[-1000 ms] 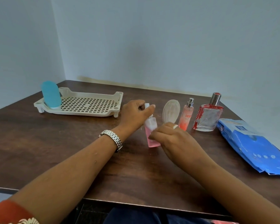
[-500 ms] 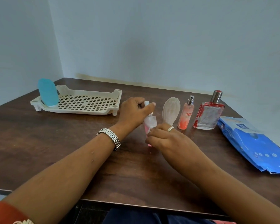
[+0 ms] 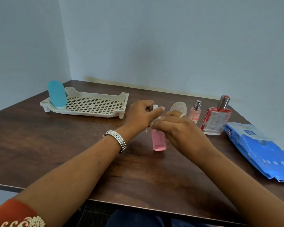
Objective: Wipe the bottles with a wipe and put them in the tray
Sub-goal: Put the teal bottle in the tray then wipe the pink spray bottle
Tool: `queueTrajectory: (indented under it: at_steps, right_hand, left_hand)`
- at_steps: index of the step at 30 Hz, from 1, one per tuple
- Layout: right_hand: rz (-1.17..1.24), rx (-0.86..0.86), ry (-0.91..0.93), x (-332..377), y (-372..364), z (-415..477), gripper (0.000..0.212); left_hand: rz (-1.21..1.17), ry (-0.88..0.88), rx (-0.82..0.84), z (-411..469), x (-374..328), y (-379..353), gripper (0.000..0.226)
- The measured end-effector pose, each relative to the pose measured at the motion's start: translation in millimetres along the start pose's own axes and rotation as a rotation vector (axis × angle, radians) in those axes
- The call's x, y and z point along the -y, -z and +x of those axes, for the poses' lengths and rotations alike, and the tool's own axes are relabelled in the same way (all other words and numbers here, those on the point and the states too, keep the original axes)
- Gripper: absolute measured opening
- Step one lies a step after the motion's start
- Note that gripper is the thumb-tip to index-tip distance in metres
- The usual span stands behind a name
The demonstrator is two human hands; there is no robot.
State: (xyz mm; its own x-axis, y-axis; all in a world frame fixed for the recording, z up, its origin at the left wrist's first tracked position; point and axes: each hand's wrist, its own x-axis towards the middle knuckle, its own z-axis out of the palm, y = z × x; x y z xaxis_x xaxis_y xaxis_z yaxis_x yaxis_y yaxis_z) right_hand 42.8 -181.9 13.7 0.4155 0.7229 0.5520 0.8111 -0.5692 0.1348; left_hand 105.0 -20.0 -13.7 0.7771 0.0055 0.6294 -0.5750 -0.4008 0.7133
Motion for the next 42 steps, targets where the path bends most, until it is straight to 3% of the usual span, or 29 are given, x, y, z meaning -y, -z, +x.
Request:
queueTrajectory:
  at_steps: [8,14,18,22,24,28,30,33,39,42]
  right_hand:
    - [-0.136,-0.048,0.077,3,-8,-5,0.035]
    - [-0.204,0.045,0.217,7,-4,-19,0.022]
    - [-0.176,0.121,0.240,10,-3,-33,0.026]
    - [-0.122,0.241,0.213,7,-5,-49,0.030]
    - [-0.052,0.161,0.127,3,0,-52,0.032]
    - [0.158,-0.200,-0.155,-5,10,-43,0.019]
    - [0.205,-0.289,-0.284,-7,6,-33,0.029]
    - [0.263,-0.330,-0.345,-7,-1,-20,0.029]
    - [0.210,-0.318,-0.239,-5,-7,-4,0.016]
    - [0.275,-0.335,-0.338,-4,-8,-2,0.014]
  left_hand:
    - [0.032,-0.034,0.009,1,-2,1,0.046]
    - [0.043,-0.021,0.011,2,-1,1,0.053]
    - [0.016,-0.019,0.022,0,-3,1,0.046]
    - [-0.007,-0.040,0.023,-1,-6,1,0.057]
    - [-0.034,-0.055,0.029,-2,-7,2,0.059]
    - [-0.051,-0.098,0.057,-4,-11,0,0.054]
    - [-0.064,-0.111,0.070,-4,-12,-1,0.051]
    - [-0.080,-0.117,0.102,-4,-14,0,0.048]
    - [-0.122,-0.095,0.191,-3,-18,3,0.037]
    - [-0.136,-0.075,0.234,-4,-20,4,0.037]
